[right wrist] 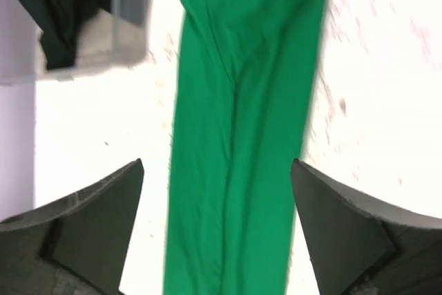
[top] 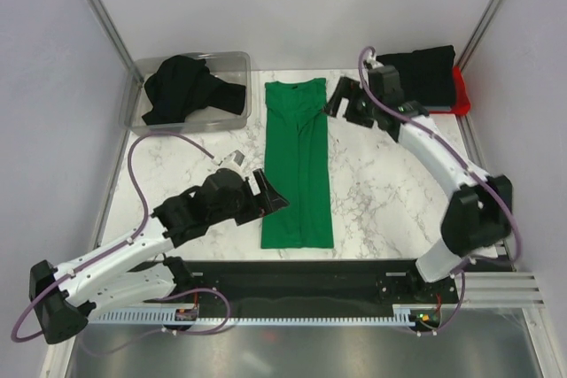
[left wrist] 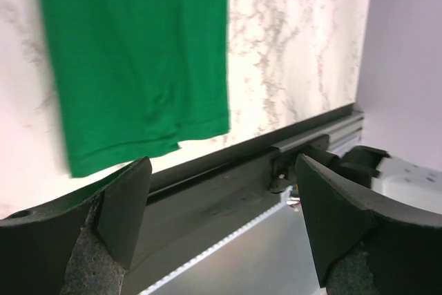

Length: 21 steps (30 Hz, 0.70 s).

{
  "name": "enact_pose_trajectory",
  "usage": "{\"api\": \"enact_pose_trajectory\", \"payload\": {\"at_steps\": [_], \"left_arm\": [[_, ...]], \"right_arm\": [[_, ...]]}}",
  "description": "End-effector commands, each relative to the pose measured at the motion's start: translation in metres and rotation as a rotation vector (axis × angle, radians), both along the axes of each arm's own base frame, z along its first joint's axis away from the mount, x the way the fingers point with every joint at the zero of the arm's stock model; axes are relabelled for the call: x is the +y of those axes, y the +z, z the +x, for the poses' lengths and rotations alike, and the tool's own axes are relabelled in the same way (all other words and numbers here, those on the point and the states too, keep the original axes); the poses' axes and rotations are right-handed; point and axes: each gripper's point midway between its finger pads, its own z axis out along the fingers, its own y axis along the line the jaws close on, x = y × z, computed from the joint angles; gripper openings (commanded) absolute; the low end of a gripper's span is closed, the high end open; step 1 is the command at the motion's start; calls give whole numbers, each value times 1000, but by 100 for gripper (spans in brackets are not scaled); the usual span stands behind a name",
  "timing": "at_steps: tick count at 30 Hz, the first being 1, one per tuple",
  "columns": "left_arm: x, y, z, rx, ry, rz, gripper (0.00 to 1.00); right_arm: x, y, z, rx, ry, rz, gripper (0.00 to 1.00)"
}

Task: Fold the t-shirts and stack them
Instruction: Fold the tshirt

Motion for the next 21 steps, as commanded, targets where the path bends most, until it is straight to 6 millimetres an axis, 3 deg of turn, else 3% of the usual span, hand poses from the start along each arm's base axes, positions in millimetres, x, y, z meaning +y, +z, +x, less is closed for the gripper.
{"api": "enact_pose_trajectory", "payload": {"at_steps": [1, 2, 3, 4, 6, 7, 8, 9, 14, 18, 21], "left_arm": [[45, -40, -9, 10, 66, 157, 92], [50, -37, -12, -3, 74, 136, 92], [56, -49, -15, 10, 86, 147, 92], [59, -52, -17, 11, 90, 144, 92], [66, -63, -22, 17, 107, 139, 92], [68, -68, -23, 24, 113, 142, 91], [69, -72, -24, 29, 116, 142, 91], [71, -82, -27, 49, 115, 149, 91], [64, -103, -32, 93, 90, 147, 89], [61, -118, -36, 126, 79, 145, 88], [58, -125, -37, 136, 79, 121, 86]], "right_arm": [[-17, -85, -102, 232, -24, -115, 93], [-17, -75, -125, 200, -19, -100, 92], [-21, -109, -159, 271, -12, -127, 90], [-6, -116, -184, 290, 17, -112, 89], [2, -117, -215, 281, 24, -67, 86], [7, -139, -245, 342, 37, -70, 84], [9, -138, -255, 332, 39, -50, 83], [6, -154, -271, 367, 45, -66, 82], [18, -177, -299, 398, 58, -44, 72], [25, -189, -306, 408, 83, -94, 69], [25, -192, -304, 403, 79, -115, 61]]}}
